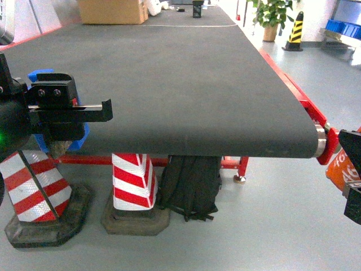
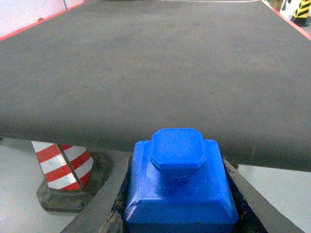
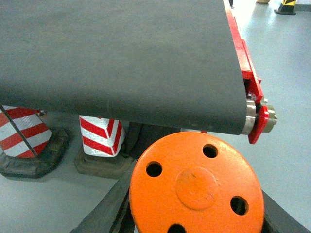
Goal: Sort blue parts and orange caps into right shelf containers
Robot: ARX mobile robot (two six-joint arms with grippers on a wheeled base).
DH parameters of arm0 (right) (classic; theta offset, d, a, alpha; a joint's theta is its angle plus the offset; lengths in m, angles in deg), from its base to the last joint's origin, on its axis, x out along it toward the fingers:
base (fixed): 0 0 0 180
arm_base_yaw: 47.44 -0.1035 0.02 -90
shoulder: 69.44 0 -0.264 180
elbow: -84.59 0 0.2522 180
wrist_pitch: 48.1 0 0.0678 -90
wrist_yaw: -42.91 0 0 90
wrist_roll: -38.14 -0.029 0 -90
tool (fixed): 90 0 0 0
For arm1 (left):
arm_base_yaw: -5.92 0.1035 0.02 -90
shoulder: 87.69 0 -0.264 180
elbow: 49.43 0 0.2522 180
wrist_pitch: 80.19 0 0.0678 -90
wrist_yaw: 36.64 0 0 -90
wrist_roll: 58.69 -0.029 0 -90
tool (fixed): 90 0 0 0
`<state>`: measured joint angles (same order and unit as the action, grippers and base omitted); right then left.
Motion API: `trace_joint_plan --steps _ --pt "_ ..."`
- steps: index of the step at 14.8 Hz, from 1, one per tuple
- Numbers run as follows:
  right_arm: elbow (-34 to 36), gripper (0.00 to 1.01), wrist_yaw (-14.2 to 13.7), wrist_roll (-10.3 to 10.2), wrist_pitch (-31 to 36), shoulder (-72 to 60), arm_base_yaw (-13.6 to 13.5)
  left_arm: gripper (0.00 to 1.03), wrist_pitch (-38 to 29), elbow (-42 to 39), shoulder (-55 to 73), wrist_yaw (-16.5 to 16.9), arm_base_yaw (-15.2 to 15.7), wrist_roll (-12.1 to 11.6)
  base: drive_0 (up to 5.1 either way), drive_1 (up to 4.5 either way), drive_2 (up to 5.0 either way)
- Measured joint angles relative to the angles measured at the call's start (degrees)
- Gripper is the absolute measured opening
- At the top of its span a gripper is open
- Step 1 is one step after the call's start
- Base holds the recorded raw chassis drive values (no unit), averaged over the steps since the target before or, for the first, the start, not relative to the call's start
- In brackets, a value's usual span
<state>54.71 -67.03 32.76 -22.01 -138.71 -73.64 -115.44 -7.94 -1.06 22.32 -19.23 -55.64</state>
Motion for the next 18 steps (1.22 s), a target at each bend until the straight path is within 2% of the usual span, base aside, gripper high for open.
trace_joint_plan --steps 18 --pt "0.0 0.44 0.0 -0.1 0.2 0.0 0.0 0.4 -0.3 0.0 0.0 0.0 -0.1 0.0 4.4 -4.21 -0.1"
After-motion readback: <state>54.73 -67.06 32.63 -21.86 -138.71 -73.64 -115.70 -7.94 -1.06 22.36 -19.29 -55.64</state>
